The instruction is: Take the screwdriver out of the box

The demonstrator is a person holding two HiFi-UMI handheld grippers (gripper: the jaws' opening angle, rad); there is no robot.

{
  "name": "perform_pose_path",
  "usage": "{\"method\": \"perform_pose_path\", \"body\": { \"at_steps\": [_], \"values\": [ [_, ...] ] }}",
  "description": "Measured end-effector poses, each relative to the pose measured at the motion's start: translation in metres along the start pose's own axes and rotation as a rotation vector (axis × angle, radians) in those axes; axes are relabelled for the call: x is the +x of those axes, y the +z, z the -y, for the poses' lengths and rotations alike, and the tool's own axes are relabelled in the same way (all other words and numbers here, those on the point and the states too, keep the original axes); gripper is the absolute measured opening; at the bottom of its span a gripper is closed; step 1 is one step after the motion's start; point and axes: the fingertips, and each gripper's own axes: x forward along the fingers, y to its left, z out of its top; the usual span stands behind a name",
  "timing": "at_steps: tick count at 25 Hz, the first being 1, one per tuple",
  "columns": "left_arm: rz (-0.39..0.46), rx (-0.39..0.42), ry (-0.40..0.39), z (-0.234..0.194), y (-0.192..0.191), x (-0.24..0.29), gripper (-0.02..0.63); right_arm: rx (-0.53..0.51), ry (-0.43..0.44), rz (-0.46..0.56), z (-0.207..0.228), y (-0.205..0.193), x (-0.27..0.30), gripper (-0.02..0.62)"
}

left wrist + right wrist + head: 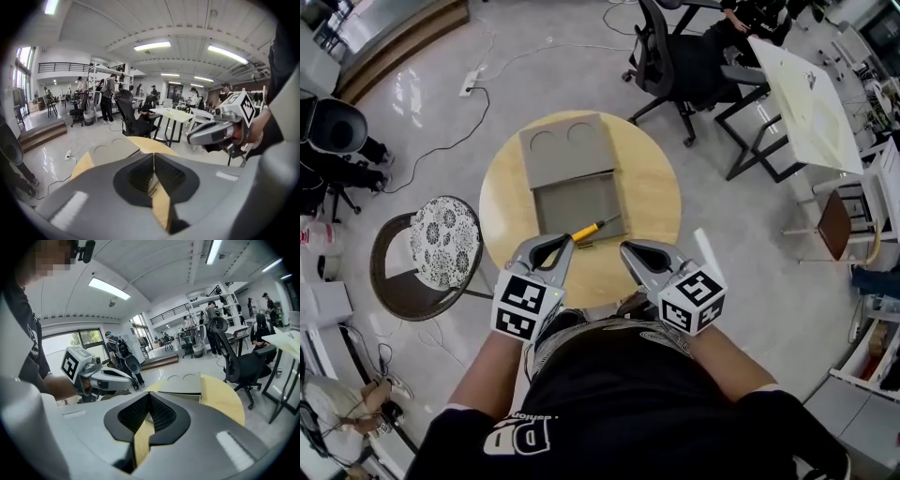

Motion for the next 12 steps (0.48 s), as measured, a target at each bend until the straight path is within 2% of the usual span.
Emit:
{"method": "perform_pose_path", "body": {
  "at_steps": [6, 9, 12],
  "values": [
    [-0.153, 0.058, 0.0, -0.01, -0.027, 0.038, 0.064, 0.027, 0.014, -0.018, 0.015, -0.009, 0.002, 0.0],
    [-0.227, 0.076, -0.033, -0.01, -0.042, 0.061, 0.115, 0.052, 0.005, -0.025, 0.026, -0.015, 0.002, 0.0],
    [-0.289, 0.09, -0.068, -0.008, -0.058, 0.086, 0.13, 0.071, -0.006, -0.035, 0.035, -0.022, 0.002, 0.0]
  ]
}}
